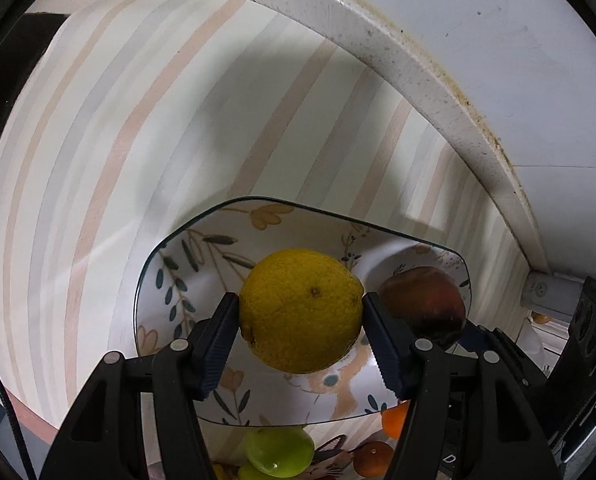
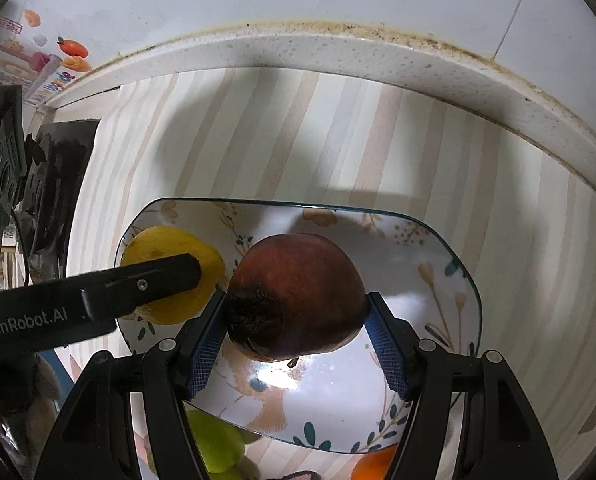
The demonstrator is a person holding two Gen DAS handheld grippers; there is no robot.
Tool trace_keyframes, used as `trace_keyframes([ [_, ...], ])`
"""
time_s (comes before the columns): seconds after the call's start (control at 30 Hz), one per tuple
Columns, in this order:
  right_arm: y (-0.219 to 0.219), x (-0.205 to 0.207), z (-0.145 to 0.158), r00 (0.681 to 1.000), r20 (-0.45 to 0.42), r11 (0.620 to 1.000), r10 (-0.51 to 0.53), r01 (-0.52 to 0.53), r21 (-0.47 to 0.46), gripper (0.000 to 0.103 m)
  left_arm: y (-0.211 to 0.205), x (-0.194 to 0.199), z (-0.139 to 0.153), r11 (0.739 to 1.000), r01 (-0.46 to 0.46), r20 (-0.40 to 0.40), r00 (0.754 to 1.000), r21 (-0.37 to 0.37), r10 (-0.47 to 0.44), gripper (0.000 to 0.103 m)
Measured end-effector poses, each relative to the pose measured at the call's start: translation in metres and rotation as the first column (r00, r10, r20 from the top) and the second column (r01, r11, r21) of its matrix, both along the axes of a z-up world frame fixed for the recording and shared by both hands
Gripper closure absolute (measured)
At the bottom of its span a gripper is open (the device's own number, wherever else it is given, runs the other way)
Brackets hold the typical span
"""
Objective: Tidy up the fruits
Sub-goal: 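Carry both fruits onto the deer plate and open both tools, then lift both tools away from the plate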
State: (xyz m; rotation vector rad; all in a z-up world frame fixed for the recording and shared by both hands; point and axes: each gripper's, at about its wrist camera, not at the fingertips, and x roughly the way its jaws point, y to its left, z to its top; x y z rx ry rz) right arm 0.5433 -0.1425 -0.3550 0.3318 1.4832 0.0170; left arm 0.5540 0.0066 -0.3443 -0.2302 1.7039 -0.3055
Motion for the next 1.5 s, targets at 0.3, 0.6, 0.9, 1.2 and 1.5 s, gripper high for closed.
trace_keyframes([
  [0.3,-0.001,0.006,0.003,1.000,-0.014,1.000,0.000,0.000,0.022,0.014,-0.005,0.010,0.006,1.000,-0.008,0.017,1.000,0.015,0.008,0.029],
  [0.6,-0.019,-0.022,0.033,1.000,-0.011,0.997,-0.011,0.010,-0.080,0.010,0.011,-0.004,0.054,0.993,0.049,0.165,0.984,0.108,-0.066,0.015],
  [0.9,-0.027,-0.082,0.078,0.999,0.040,0.988,0.022,-0.016,-0.157,0.010,0.037,-0.063,0.089,0.973,-0.023,0.318,0.947,0.232,-0.054,0.015],
  [1.2,-0.015,-0.137,0.132,0.985,0.158,0.978,0.068,-0.035,-0.204,0.010,0.038,-0.135,0.130,0.964,-0.045,0.450,0.890,0.261,-0.080,0.015],
  [1.5,-0.002,-0.197,0.188,0.958,0.257,0.973,0.124,-0.067,-0.220,0.010,0.031,-0.189,0.183,0.968,-0.058,0.554,0.828,0.242,-0.089,0.015],
])
